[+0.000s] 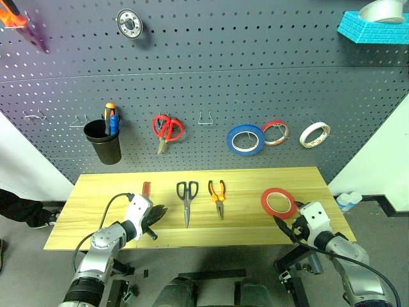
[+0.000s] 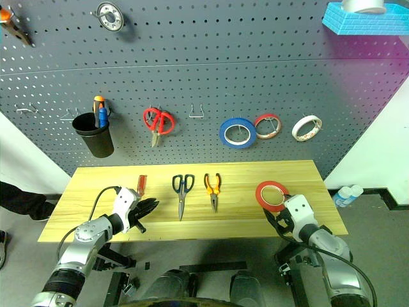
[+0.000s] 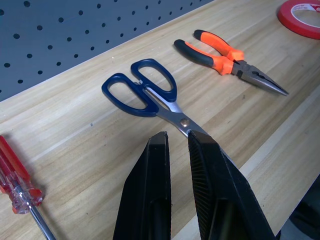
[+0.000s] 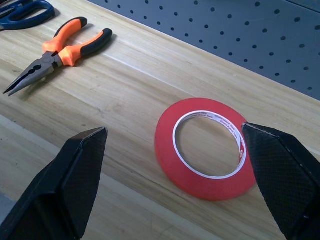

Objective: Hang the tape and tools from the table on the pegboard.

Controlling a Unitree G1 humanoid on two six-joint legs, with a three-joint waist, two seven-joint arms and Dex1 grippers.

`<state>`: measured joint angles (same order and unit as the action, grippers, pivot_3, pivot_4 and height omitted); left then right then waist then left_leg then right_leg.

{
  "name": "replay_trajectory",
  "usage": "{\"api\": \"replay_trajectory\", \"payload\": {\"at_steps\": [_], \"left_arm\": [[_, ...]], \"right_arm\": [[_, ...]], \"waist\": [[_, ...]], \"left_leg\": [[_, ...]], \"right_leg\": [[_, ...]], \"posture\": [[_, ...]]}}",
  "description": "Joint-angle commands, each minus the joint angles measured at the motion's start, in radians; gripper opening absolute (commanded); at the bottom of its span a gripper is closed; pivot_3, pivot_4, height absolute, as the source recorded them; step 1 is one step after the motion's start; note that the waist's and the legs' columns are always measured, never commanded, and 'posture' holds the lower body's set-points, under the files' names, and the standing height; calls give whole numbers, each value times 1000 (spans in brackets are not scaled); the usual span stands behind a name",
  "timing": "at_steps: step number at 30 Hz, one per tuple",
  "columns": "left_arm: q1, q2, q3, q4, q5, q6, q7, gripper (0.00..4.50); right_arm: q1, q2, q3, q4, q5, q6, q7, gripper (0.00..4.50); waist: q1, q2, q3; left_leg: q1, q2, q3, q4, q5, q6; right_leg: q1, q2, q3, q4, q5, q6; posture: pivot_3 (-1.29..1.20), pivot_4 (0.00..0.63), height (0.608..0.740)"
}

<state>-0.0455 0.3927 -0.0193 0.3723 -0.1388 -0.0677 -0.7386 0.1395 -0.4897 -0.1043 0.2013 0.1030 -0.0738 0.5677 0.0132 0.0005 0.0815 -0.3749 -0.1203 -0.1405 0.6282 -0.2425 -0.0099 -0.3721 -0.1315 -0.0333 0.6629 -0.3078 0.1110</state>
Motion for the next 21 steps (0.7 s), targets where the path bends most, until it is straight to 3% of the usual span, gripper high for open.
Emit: {"api": "replay_trajectory", "payload": {"at_steps": [1,21], "left_arm": [[2,6,1,-33,2,-5,2,676],[-6,1,-6,-20,5,-12,7,676]], "right_arm": [[-14,-5,-13,-9,2,-24,-4,4500],[-21,-5,-10,-5,-3,-26,-14,4500]], "waist": [[0,0,0],[0,0,0]], "left_leg": [[0,0,0,0,0,0],[0,0,0,0,0,0]], "right_leg": [[0,0,0,0,0,0],[0,0,0,0,0,0]], "posture": [[-26,37,740],[-30,33,740]]}}
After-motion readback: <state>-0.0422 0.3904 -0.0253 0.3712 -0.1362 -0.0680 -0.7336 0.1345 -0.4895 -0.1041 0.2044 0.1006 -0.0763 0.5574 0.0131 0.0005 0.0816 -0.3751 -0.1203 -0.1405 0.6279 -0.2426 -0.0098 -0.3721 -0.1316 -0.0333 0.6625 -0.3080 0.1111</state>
